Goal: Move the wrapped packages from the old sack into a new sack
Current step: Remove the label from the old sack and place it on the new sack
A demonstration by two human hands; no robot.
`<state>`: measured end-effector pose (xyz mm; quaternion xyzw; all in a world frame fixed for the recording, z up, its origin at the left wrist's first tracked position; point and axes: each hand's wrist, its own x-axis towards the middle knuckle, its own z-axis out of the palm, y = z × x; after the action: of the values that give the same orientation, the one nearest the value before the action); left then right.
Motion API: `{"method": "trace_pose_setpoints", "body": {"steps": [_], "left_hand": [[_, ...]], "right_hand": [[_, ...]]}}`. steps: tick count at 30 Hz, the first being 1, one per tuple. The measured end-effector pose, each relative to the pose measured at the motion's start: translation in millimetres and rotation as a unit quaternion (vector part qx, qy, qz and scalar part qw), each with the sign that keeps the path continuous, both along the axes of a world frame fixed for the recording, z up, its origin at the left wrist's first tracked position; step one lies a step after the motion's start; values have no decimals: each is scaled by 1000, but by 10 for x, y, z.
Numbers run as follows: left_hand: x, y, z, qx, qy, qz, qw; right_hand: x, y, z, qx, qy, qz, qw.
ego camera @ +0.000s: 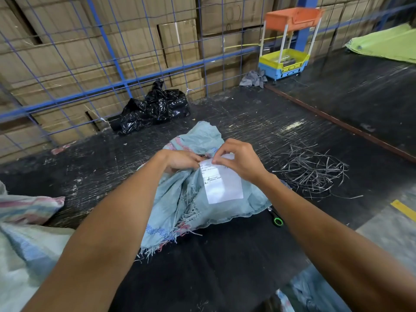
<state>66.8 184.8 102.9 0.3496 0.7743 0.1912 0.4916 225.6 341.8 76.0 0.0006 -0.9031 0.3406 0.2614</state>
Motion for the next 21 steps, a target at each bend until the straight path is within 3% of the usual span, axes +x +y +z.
{"method": "trace_pose_setpoints", "body": {"steps": [3,5,8,11,15,21], "left_hand": [[-124,-89,-147,92,-129,71,985],[-145,-130,-164,139,-134,90,977],[-149,-112,-145,142,29,42,989],[-228,-62,-177,173,123,45,976],[-273,40,-164,206,200,55,956],[-219,85,-181,192,263,55,944]], "right_hand": [[-30,107,-2,-44,-4,-56,997],[-50,149,-9,-57,-9,-70,996],[-78,151,13,-46,-16,-50,998],[-99,101,29,7,6,-17,1000],[-123,-18,-94,128,62,-10,990],[-57,-71,-277,209,139,-69,966]]}}
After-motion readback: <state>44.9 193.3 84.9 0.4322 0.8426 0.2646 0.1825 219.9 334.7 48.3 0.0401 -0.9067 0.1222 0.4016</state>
